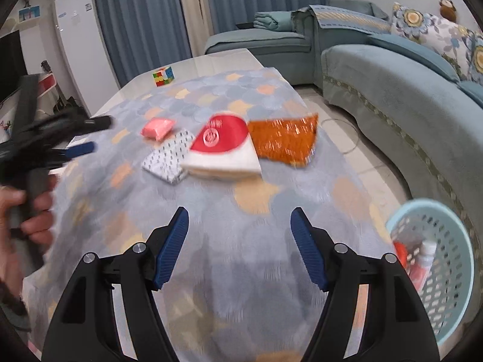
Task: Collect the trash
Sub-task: 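Move both open tools back to the table items, then grasp the pink sponge with the left tool while the right tool grasps the red-white paper cup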
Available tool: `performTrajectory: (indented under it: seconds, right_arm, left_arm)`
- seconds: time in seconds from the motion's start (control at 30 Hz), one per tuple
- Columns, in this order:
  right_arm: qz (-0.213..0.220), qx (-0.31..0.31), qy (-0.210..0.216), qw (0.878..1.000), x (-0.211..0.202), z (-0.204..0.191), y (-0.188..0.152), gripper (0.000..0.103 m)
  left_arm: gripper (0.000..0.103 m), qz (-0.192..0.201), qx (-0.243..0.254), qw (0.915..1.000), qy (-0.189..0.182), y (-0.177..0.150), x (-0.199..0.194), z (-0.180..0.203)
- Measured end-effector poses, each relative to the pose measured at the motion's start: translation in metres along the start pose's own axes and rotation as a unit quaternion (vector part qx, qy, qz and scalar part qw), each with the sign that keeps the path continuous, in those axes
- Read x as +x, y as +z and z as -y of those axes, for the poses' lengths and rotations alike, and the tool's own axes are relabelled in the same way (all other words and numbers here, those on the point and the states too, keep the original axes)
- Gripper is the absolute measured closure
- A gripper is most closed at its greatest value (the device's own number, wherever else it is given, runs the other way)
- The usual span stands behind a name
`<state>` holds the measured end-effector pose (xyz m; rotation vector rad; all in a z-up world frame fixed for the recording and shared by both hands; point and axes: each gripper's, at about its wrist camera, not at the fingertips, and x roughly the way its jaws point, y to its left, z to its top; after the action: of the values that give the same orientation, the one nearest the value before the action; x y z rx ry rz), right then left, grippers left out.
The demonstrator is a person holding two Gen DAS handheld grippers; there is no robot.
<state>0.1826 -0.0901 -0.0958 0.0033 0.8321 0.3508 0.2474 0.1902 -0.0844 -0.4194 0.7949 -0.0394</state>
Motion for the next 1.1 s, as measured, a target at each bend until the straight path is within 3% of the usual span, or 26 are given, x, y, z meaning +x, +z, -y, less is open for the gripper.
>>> performTrajectory:
  seconds: [0.13, 0.23, 0.27, 0.37, 0.43, 0.67, 0.8, 1.03, 1.1]
  right_arm:
    - [-0.002, -0.017, 0.009, 1.0, 0.016, -0.003, 0.027, 0.034]
    - [-0.007, -0.02, 0.012, 1.0, 0.037, -0.006, 0.047, 0.031]
    - [-0.009, -0.018, 0.012, 1.0, 0.043, -0.006, 0.051, 0.029]
    - [-0.023, -0.006, 0.011, 1.0, 0.069, -0.007, 0.059, 0.028]
    - [-0.037, 0.005, 0.013, 0.999, 0.087, -0.005, 0.063, 0.028]
    - [-0.061, 0.008, 0.004, 0.998, 0.11, -0.006, 0.063, 0.028]
    - [-0.06, -0.012, -0.005, 0.998, 0.113, -0.015, 0.062, 0.029]
    - [-0.025, -0.027, -0.006, 0.999, 0.101, -0.021, 0.06, 0.065]
    - [-0.02, -0.017, 0.001, 1.0, 0.098, -0.017, 0.06, 0.068]
  left_arm:
    - [0.021, -0.011, 0.013, 0.9993, 0.034, 0.014, 0.044, 0.0]
    - [0.024, -0.02, 0.008, 0.9993, 0.03, 0.018, 0.067, -0.003]
    - [0.027, -0.024, 0.006, 0.9993, 0.028, 0.018, 0.073, -0.003]
    - [0.053, -0.029, 0.026, 0.9986, 0.037, 0.019, 0.078, 0.004]
    - [0.058, -0.027, 0.032, 0.9985, 0.035, 0.017, 0.078, 0.007]
    - [0.062, 0.025, 0.077, 0.9963, 0.031, 0.009, 0.059, 0.024]
    - [0.062, 0.032, 0.081, 0.9957, 0.033, 0.009, 0.057, 0.027]
    - [0.062, 0.052, 0.074, 0.9953, 0.035, 0.01, 0.048, 0.026]
    - [0.062, 0.066, 0.079, 0.9941, 0.034, 0.011, 0.039, 0.029]
